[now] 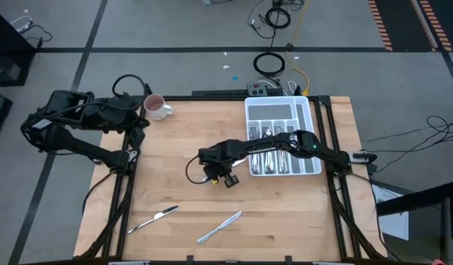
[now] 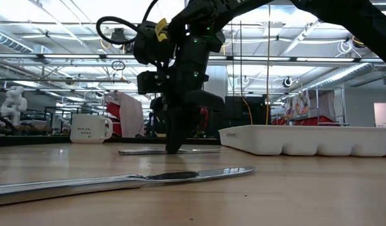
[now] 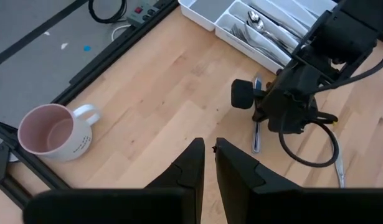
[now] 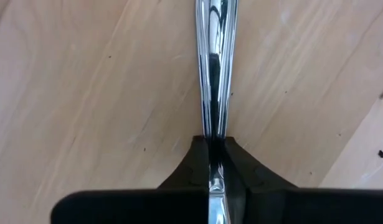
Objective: Sort silverware
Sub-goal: Put the silver table knife into the silverware tray
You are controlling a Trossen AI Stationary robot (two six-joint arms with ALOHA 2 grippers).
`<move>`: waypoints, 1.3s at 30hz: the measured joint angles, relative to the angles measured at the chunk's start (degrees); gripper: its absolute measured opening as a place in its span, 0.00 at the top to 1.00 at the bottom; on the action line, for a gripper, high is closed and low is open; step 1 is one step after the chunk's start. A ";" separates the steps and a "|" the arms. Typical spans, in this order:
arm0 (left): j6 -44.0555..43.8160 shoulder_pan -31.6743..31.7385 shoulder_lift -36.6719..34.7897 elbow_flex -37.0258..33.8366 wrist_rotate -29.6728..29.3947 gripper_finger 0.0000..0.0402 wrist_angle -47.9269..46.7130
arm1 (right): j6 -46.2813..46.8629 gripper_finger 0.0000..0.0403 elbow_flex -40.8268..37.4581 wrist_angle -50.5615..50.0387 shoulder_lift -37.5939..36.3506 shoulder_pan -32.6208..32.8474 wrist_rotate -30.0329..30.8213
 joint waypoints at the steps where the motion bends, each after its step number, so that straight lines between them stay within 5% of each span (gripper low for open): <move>1: 0.00 0.00 0.00 0.00 -0.07 0.89 0.00 | 0.44 1.00 0.99 -0.48 0.00 0.15 0.02; 14: 0.98 0.04 0.00 0.00 -0.89 0.89 0.00 | 4.25 1.00 14.28 -4.35 0.48 0.64 1.87; 21: 1.03 0.04 0.00 0.00 -1.67 0.89 0.00 | 4.04 1.00 22.49 -19.00 0.22 -0.48 4.46; 29: 1.02 0.04 -0.02 -0.02 -2.20 0.89 0.00 | 6.83 1.00 23.06 -36.88 -1.97 -4.28 4.73; 39: 0.96 0.02 -0.01 -0.02 -2.19 0.89 0.02 | 1.27 1.00 17.14 -37.96 -11.94 -4.85 8.93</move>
